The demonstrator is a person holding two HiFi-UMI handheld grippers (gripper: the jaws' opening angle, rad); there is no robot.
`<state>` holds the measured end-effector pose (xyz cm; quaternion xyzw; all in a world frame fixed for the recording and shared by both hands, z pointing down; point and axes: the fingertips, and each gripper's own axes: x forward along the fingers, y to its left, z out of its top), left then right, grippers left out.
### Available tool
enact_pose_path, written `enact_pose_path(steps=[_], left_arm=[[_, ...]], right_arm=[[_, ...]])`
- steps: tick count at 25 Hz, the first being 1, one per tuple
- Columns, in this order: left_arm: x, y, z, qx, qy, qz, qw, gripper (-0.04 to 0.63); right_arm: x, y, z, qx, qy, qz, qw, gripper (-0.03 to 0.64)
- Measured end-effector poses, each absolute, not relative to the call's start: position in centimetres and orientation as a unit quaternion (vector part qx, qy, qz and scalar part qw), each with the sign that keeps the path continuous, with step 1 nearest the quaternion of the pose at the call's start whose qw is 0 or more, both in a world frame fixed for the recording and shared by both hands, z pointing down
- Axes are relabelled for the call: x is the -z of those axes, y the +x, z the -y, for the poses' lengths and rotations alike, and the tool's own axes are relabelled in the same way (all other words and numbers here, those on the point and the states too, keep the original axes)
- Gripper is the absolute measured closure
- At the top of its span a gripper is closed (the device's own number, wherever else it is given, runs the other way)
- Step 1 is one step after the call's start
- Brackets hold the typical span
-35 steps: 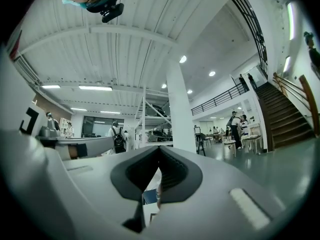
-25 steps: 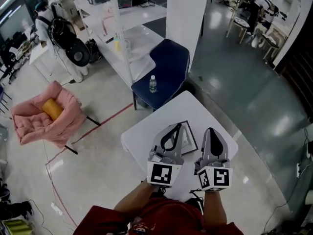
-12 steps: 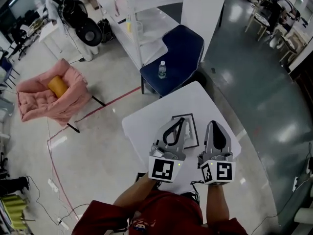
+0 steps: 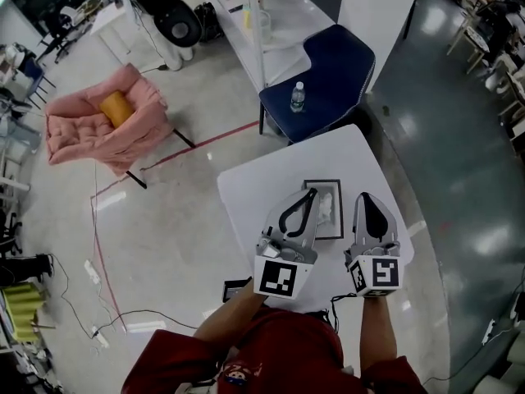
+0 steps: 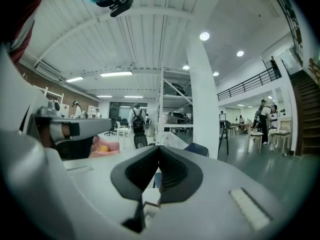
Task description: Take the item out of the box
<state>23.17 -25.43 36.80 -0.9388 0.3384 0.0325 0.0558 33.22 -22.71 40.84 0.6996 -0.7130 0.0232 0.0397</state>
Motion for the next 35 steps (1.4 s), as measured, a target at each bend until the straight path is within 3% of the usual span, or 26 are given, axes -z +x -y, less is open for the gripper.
enact_pose_path(steps=[18,28,35], left_arm=[[-39.2,21.4,25.8,-0.005,-0.927,-0.371,0.051,0.592],[-41.0,20.6,25.9,0.007,-0.925,-0.379,0.032,0.592],[-42.5,20.3,26.6,0.015,-0.923,-0.383,0.021,0.592]], right_arm=[[-54.0,29.8,25.7,-0.016,0.541,0.800,0.260,0.595],[-61.7,28.3,26.1,0.020,0.399,0.806,0.436,0.557],[-66.6,28.2,26.0,0.009,0.305,0.796,0.523,0.509]])
